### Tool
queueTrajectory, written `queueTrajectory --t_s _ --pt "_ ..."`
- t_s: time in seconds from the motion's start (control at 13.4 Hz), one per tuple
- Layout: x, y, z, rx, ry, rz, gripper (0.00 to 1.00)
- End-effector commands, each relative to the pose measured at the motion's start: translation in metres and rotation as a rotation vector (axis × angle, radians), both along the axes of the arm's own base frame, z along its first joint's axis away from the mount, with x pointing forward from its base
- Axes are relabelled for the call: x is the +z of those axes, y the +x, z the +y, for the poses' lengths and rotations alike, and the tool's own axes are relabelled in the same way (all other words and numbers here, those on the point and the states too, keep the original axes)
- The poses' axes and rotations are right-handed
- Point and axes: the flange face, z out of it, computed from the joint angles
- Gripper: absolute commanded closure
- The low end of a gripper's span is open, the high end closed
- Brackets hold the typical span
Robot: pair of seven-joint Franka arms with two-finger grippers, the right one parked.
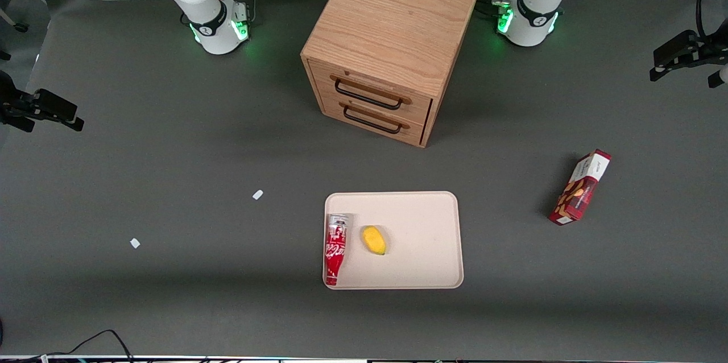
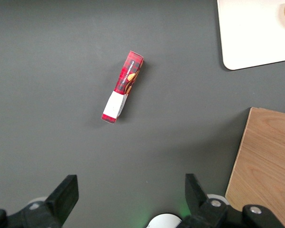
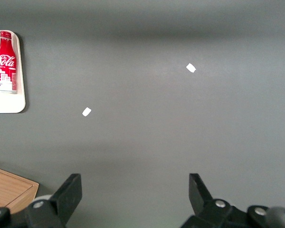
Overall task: Place red cookie box on tray
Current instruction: 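Move the left gripper down over the red plaid cookie box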
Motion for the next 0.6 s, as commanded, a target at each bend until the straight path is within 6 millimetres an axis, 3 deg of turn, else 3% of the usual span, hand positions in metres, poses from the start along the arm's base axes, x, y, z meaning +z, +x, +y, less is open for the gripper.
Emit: queueTrajectory --t_s 0.0,0.22,0.52 --pt "0.005 0.000 0.001 0.017 0.008 0.007 0.00" --pt "-0.017 0.010 0.003 0.013 0.009 0.033 0.00" --pt "-0.100 0.055 0.012 -0.137 0.050 0.064 0.00"
